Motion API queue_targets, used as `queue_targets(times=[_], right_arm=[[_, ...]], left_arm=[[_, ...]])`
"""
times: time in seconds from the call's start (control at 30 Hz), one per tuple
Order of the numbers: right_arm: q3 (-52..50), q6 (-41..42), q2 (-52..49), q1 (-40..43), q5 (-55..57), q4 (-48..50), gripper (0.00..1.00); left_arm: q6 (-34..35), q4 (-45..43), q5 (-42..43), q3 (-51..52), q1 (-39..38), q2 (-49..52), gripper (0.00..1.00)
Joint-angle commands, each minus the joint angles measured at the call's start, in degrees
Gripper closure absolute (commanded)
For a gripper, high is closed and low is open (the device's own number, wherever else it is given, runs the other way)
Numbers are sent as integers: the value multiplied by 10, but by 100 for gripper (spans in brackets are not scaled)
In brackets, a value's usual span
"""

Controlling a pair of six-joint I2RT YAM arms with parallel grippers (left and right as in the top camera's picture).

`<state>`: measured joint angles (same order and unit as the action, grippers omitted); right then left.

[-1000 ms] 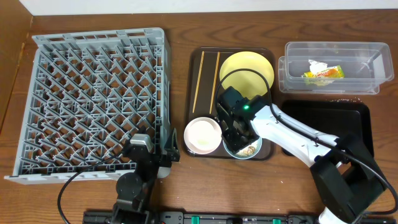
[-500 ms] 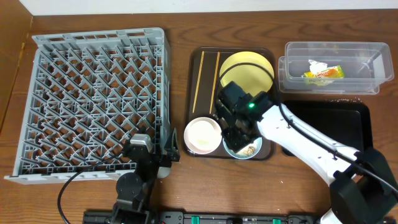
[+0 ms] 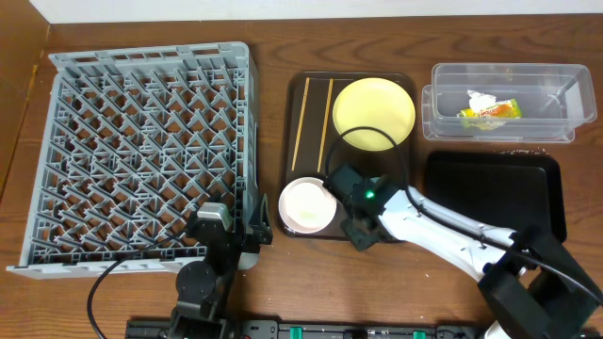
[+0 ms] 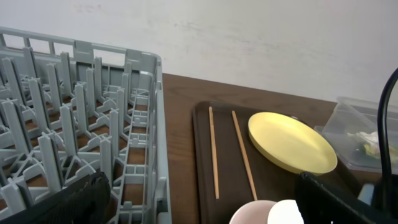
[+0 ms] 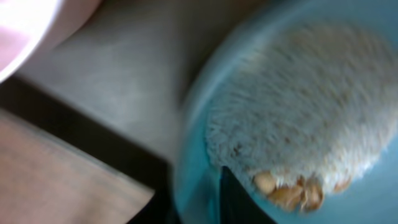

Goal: Sort waste into correct bins and load items into the dishwasher
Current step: 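Lift the blue bowl and tip the rice onto the black tray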

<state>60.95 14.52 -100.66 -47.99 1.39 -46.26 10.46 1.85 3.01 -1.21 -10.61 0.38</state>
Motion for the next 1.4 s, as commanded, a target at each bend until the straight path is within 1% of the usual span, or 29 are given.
queue_targets(times=[0.0, 0.07, 0.23, 0.33, 0.37, 0.43, 0.47, 0.6, 0.73, 0.77, 0.87, 1.0, 1.03, 1.07, 1.2, 1.23, 1.3, 1.37], right_arm=[[-2, 24, 2, 38, 37, 8, 86], [-2, 24, 2, 48, 27, 12, 99], [-1, 24, 3, 61, -18, 21, 99], [9, 24, 16, 68, -80, 21, 99], [16, 24, 29, 75, -123, 25, 99], [22, 24, 52, 86, -168, 36, 99], [23, 24, 83, 102, -200, 50, 99], [23, 59, 147, 142, -216, 43, 99], [23, 87, 207, 205, -235, 0, 99], [23, 92, 226, 241, -240, -29, 99], [22, 85, 240, 311, -257, -72, 99], [7, 30, 236, 412, -309, -84, 99], [-7, 11, 231, 458, -341, -78, 99], [-17, -3, 228, 482, -367, -71, 99], [-72, -82, 205, 586, -559, -12, 99], [-91, -102, 197, 614, -625, 16, 99], [-120, -122, 181, 658, -708, 55, 99], [-141, -130, 164, 689, -754, 80, 99]], left_arm=[[-1, 19, -3, 10, -2, -2, 5], [-2, 19, -3, 10, -2, -2, 4], [-1, 19, -3, 10, -2, -2, 5], [-1, 19, -3, 10, -2, -2, 4], [-1, 20, -3, 10, -2, -2, 5], [-1, 19, -3, 10, -2, -2, 5], [-2, 19, -3, 10, -2, -2, 5], [-1, 19, -3, 10, -2, -2, 5], [-1, 19, -3, 10, -2, -2, 4], [-1, 19, -3, 10, -2, -2, 5], [-1, 19, -3, 10, -2, -2, 5], [-1, 19, -3, 10, -2, -2, 5], [-2, 19, -3, 10, -2, -2, 5], [-1, 19, -3, 10, -2, -2, 5], [-1, 19, -3, 10, -2, -2, 4], [-1, 19, -3, 10, -2, -2, 5], [-1, 19, -3, 10, -2, -2, 5], [-1, 19, -3, 10, -2, -2, 5]])
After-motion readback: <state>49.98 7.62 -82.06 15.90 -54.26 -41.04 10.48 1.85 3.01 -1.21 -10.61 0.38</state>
